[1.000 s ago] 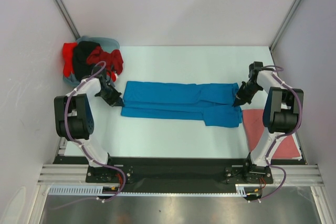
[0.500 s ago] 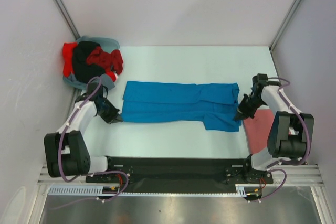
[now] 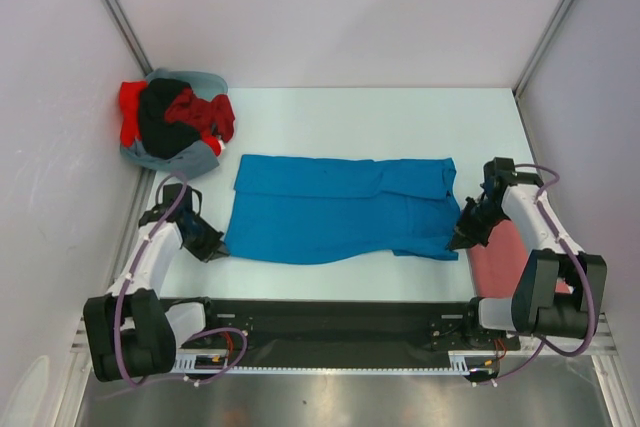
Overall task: Fold and stack the t-shirts
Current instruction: Fold the tshirt
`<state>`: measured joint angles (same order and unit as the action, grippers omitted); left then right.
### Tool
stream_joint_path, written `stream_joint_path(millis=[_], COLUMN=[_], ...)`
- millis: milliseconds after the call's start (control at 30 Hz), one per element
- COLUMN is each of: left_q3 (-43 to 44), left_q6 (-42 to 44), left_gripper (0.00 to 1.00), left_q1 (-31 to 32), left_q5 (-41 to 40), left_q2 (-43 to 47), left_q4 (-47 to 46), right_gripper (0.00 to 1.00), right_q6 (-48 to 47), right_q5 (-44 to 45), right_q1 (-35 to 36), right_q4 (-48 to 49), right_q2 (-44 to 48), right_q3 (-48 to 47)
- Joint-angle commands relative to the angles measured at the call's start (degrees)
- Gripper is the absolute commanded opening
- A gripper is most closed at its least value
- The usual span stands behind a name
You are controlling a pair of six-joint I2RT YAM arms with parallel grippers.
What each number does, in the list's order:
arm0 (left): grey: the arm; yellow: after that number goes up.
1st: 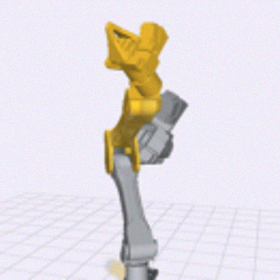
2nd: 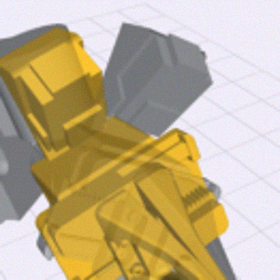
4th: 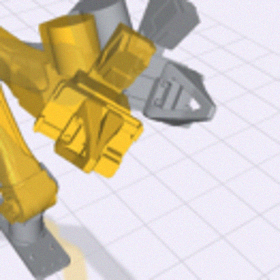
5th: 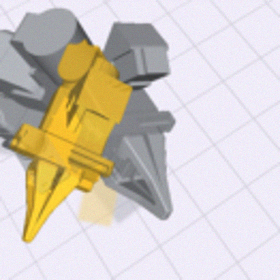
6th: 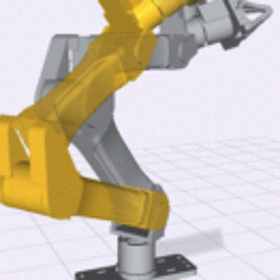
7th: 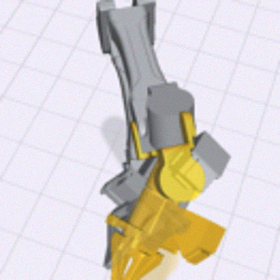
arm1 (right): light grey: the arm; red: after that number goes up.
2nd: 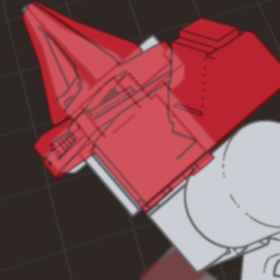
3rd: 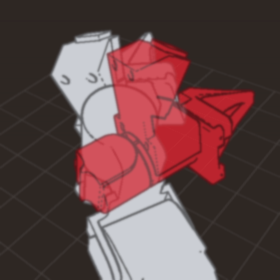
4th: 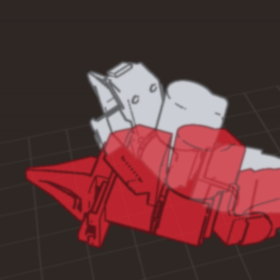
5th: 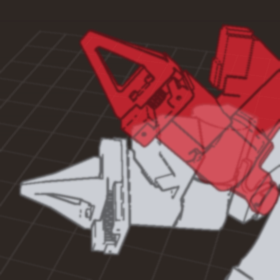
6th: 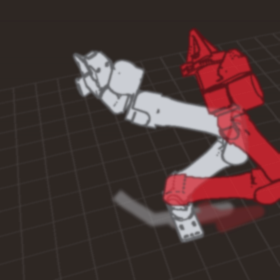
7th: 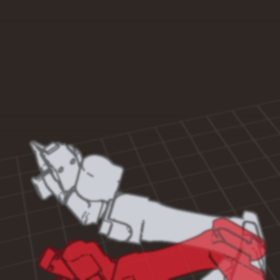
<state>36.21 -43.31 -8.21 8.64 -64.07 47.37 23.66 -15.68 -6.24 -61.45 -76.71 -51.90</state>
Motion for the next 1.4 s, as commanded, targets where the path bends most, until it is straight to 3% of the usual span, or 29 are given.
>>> stream_joint_path(millis=[0, 467, 1367], left_q3=[-0.5, 7.0, 26.9], left_q6=[0.5, 4.2, 4.0], left_gripper=[0.00, 0.00, 0.00], left_q1=[-0.6, -0.1, 1.5], left_q5=[-0.5, 3.7, 5.6], left_q2=[2.1, -2.9, -30.1], left_q4=[0.6, -1.8, -7.2], right_gripper=[0.00, 0.00, 0.00], right_q6=[-0.3, -0.8, 0.7], right_q5=[0.9, 2.1, 3.1], right_q1=[-0.1, -1.0, -1.9], right_q4=[-2.0, 2.7, 8.8], right_q2=[2.0, -5.6, -25.9], right_q3=[-0.4, -6.2, -21.5])
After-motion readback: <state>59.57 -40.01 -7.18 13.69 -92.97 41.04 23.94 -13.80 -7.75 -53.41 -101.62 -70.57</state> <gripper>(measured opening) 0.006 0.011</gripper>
